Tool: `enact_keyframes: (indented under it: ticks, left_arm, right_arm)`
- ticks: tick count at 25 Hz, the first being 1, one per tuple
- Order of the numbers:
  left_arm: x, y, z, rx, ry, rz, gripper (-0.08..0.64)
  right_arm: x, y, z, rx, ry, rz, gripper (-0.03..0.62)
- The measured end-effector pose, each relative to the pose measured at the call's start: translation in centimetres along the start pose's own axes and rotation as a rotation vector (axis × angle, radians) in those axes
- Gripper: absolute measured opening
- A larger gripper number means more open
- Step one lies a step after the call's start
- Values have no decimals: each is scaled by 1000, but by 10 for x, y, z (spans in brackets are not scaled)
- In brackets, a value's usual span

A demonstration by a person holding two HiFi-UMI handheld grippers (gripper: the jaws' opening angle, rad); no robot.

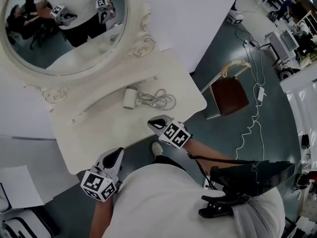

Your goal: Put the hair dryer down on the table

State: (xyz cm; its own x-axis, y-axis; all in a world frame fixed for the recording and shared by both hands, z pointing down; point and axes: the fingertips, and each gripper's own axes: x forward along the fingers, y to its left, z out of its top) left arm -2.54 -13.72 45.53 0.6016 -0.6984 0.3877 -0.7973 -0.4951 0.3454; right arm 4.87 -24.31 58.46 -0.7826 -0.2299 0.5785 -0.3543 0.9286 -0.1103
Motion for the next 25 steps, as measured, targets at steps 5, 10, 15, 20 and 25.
enact_keyframes:
  ticks: [5,10,15,20,25]
  left_arm:
    - [-43,-2,-22,15,-2,1,-2]
    - [-82,-11,-44,12,-5,-11,0]
    - [-114,-20,-70,11,2,-25,0]
    - [-143,-23,-92,31,15,-22,0]
    - [-165,-31,-107,25,15,-33,0]
  right_arm:
    - [-4,75,1,1,8,46,0]
    - [-10,136,9,-4,-12,58,0]
    - [-11,194,13,-10,-34,81,0]
    - [-12,243,13,-9,-41,99,0]
    - [-17,281,22,-57,-53,108,0]
